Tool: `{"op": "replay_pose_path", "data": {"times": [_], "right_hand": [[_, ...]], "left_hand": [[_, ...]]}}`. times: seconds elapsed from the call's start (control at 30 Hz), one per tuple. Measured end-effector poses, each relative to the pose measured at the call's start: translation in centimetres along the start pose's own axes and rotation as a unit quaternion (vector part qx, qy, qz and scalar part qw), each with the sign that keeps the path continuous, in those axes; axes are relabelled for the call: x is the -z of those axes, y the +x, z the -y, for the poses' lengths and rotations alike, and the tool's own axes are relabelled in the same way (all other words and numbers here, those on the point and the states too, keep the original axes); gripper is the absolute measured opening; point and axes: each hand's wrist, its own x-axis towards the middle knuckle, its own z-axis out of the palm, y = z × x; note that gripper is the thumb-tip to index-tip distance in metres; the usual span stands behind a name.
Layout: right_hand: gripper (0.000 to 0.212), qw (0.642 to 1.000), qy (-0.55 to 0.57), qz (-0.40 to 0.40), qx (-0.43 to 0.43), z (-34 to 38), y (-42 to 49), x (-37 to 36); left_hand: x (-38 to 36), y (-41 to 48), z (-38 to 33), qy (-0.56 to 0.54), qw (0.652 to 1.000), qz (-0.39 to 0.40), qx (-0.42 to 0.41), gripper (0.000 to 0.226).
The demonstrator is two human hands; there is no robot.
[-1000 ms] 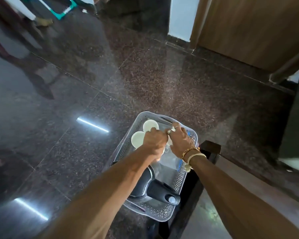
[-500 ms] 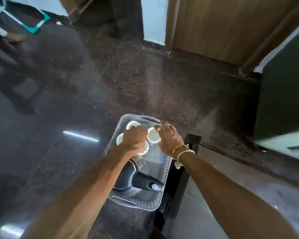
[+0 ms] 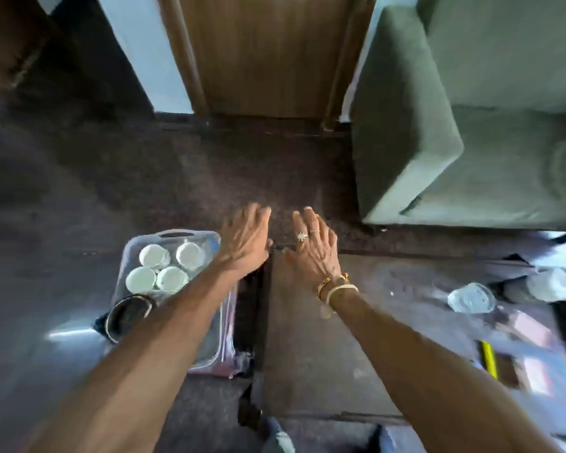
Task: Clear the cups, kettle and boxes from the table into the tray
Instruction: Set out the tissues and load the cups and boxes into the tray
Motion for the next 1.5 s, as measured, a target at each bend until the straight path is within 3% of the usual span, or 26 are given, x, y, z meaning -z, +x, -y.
{"op": "replay_pose_path", "data": {"times": [0.27, 0.57, 0.8, 1.07, 1.17, 1.27, 1.5], "right_hand": [[0.076, 0.991, 0.000, -0.029, -0.134, -16.5, -10.3, 4.6], [0.076, 0.984, 0.024, -0.014, -0.178, -32.1, -21.5, 6.6], [0.074, 0.974, 0.046, 0.008, -0.222, -42.5, -27.8, 7.8], [0.070, 0.941, 0.098, 0.013, -0.323, -51.9, -32.2, 6.7], [0.075, 0.926, 0.115, 0.027, -0.358, -54.7, -33.2, 4.9], [0.073, 0.914, 0.122, 0.045, -0.385, -57.0, -33.7, 2.5], [0.053, 0.889, 0.169, 0.046, -0.422, -61.6, -34.2, -2.7]], "left_hand": [[-3.0, -1.2, -20.5, -0.058, 0.993, -0.003, -0.099, 0.058], [-8.8, -6.5, -40.9, -0.112, 0.978, 0.138, -0.113, 0.066], [-12.4, -8.8, -51.9, -0.134, 0.963, 0.207, -0.106, 0.060], [-16.3, -8.7, -61.0, -0.169, 0.952, 0.222, -0.127, 0.043], [-19.2, -8.0, -63.2, -0.196, 0.944, 0.243, -0.101, 0.047], [-22.5, -7.2, -65.0, -0.241, 0.931, 0.275, -0.015, 0.042], [-29.6, -5.5, -68.3, -0.374, 0.840, 0.352, 0.173, 0.045]]}}
